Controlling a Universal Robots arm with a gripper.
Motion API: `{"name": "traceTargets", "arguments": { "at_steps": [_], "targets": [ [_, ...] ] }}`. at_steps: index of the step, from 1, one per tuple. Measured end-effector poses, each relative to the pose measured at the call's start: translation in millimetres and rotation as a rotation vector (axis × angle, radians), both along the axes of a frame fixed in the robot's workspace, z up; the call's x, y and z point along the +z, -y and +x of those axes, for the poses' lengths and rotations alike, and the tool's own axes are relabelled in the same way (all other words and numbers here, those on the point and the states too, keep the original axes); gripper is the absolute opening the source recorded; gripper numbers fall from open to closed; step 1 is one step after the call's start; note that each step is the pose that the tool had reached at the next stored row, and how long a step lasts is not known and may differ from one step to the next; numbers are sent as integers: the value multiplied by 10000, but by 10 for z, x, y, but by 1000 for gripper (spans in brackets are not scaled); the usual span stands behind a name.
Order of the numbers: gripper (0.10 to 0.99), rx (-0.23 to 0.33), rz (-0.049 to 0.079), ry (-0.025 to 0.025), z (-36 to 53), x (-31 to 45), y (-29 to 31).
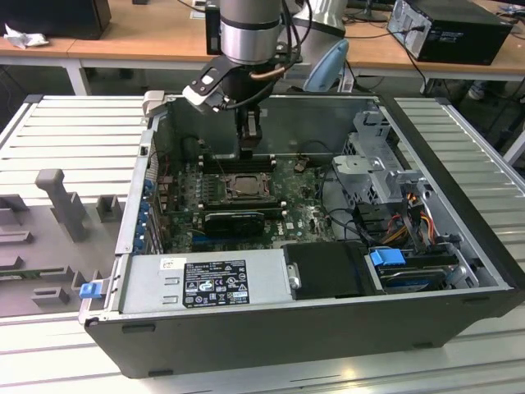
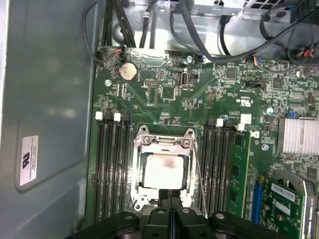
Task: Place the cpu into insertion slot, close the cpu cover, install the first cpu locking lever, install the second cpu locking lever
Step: 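Install the first cpu locking lever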
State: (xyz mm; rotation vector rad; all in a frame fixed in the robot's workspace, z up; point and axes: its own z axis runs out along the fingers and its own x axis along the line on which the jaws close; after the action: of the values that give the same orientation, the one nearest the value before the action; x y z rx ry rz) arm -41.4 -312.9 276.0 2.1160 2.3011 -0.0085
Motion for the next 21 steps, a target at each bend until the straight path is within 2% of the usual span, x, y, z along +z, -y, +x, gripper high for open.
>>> {"name": "traceTargets", "arguments": {
  "at_steps": [2, 4, 8, 11, 14, 19, 20, 21],
  "targets": [
    [106, 572, -3, 1, 0, 0, 0],
    [106, 1377, -22, -1, 0, 0, 0],
    [106, 1975, -34, 0, 1, 0, 0],
    [106, 3136, -72, -2, 1, 0, 0],
    [106, 4746, -127, -5, 1, 0, 0],
    [106, 5615, -162, -8, 1, 0, 0],
    [106, 5862, -176, -9, 1, 0, 0],
    [106, 6422, -211, -15, 1, 0, 0]
  ]
}}
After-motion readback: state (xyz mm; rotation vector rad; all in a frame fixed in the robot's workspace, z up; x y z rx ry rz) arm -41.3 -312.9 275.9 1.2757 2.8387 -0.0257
